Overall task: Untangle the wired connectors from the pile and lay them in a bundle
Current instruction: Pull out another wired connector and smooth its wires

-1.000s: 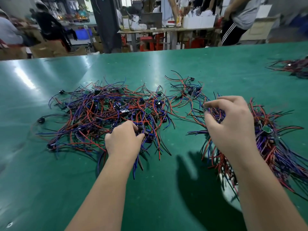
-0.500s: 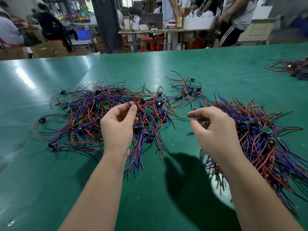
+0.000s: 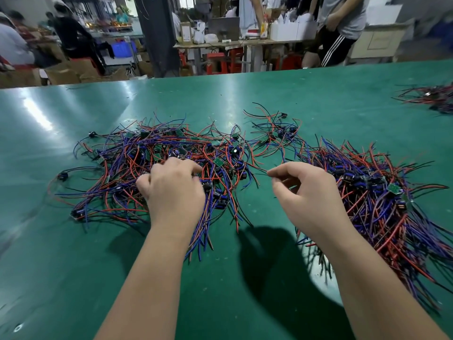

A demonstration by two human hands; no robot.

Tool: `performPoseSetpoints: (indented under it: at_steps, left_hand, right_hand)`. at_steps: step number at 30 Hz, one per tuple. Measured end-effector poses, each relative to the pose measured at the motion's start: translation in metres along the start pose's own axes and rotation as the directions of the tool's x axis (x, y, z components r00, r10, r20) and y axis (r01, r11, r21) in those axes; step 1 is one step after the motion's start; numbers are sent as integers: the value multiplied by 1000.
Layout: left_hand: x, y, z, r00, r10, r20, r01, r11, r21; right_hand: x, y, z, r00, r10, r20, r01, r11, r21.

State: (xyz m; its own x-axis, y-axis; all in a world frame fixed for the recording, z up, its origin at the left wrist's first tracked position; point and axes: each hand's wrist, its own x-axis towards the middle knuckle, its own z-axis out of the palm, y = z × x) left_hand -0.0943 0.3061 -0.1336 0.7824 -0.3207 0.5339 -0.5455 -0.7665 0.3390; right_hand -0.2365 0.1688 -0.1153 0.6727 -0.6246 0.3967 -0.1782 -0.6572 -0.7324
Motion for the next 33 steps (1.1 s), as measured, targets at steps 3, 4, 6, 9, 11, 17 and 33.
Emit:
performPoseSetpoints:
  at_steps: [3,4,6,9,11,17,33]
  left_hand:
    - [-3,3,8,985,84,149,-90,995,38]
    - [-5,3,13,972,81,219,-99,993,69]
    - [-7,0,21,955,62,291,-94,991,97]
    - [-6,-8,29,960,34,277,-72,989,126]
    - [-6,-9,34,965,-7,262,-34,988,150]
    - [-4,-11,38,984,-72,163,48,988,145]
    - [-4,-10,39,983,-25,182,15,998,59]
  right_hand:
    - [0,-1,1,1000,-4,12,4,1000,-7]
    - [-1,-1,1,1000,-6,16,7,1000,-8]
    - [-2,-2,1,1000,-10,20,10,1000,-5]
    - [-2,-2,2,1000,-11,22,11,1000,2]
    - [-3,-1,3,1000,-10,26,10,1000,0]
    - [-3,0,6,1000,-16,23,16,1000,-11]
    - [-4,-4,6,999,-16,49,16,1000,11]
